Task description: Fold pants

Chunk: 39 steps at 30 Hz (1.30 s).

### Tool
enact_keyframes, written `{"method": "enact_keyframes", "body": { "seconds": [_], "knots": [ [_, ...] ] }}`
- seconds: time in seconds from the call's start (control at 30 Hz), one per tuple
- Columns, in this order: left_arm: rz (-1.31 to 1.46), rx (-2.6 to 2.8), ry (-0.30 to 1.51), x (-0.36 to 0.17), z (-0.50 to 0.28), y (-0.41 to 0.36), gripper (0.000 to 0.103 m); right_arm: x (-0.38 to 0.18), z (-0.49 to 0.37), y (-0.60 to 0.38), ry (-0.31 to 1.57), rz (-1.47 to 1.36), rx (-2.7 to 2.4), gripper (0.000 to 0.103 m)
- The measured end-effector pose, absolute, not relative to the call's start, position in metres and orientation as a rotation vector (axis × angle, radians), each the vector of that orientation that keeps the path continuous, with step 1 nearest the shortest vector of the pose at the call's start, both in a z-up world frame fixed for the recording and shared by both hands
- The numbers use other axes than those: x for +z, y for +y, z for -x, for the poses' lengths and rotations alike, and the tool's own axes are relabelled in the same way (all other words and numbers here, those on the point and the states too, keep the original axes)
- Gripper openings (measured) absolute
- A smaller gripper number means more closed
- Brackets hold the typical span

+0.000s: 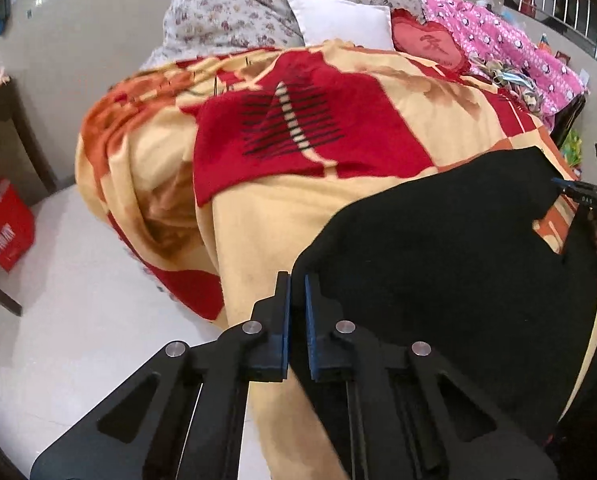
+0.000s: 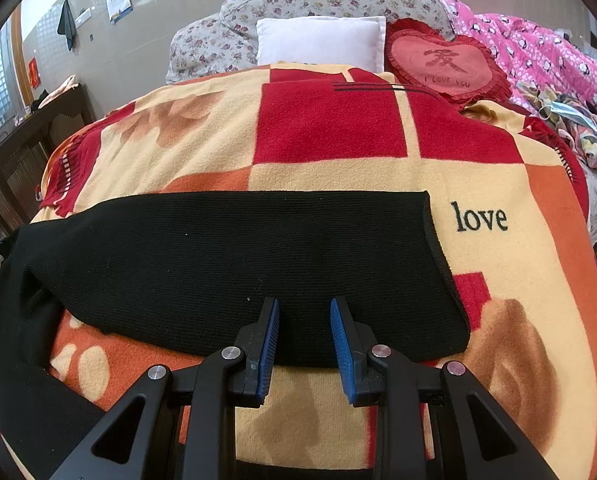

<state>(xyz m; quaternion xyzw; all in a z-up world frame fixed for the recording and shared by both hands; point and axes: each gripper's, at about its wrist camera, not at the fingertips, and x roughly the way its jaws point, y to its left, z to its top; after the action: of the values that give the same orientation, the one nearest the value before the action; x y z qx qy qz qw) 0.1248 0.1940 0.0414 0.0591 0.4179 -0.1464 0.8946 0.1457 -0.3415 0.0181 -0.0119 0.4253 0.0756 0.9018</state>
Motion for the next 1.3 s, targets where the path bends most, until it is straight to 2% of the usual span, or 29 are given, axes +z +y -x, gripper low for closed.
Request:
{"method": "enact_keyframes", "body": {
  "seconds": [0.1, 0.17, 0.23, 0.37, 0.43, 0.57, 0.87, 0.93, 1.03, 1.1, 1.23, 1.3],
  "knots": [
    [-0.149, -0.274, 0.827, 0.062, -0.107, 0.181, 0.005, 0.018, -0.146, -0.342, 0.880, 0.024, 0.157, 0.026],
    [-0.159, -0.251, 0.806, 0.074, -0.098, 0.174, 0.005, 0.019, -0.146, -0.342, 0.885, 0.005, 0.186, 0.032],
    [-0.184, -0.214, 0.786, 0.086, -0.087, 0.163, 0.005, 0.025, -0.153, -0.347, 0.941, -0.024, 0.194, 0.032],
    [-0.179, -0.200, 0.758, 0.097, -0.068, 0.148, 0.005, 0.073, -0.160, -0.386, 0.876, -0.182, 0.224, 0.032],
    [-0.144, -0.205, 0.753, 0.099, -0.063, 0.146, 0.005, 0.084, -0.170, -0.409, 0.872, -0.254, 0.212, 0.036],
    [-0.075, -0.182, 0.731, 0.101, -0.059, 0.143, 0.005, 0.064, -0.203, -0.434, 1.020, -0.368, 0.198, 0.036],
    [0.009, -0.138, 0.723, 0.099, -0.057, 0.152, 0.005, 0.042, -0.242, -0.441, 1.052, -0.369, 0.172, 0.035],
    [0.010, -0.136, 0.725, 0.098, -0.058, 0.153, 0.005, 0.040, -0.245, -0.439, 1.051, -0.354, 0.181, 0.034],
    [0.028, -0.139, 0.732, 0.096, -0.060, 0.153, 0.005, 0.035, -0.249, -0.439, 1.070, -0.336, 0.195, 0.026],
    [0.020, -0.136, 0.735, 0.095, -0.061, 0.150, 0.005, 0.033, -0.250, -0.438, 1.077, -0.320, 0.189, 0.026],
    [0.003, -0.145, 0.750, 0.091, -0.064, 0.142, 0.005, 0.039, -0.246, -0.434, 1.059, -0.289, 0.216, 0.003],
    [0.010, -0.145, 0.755, 0.091, -0.063, 0.142, 0.005, 0.053, -0.234, -0.432, 1.012, -0.229, 0.217, 0.002]
  ]
}}
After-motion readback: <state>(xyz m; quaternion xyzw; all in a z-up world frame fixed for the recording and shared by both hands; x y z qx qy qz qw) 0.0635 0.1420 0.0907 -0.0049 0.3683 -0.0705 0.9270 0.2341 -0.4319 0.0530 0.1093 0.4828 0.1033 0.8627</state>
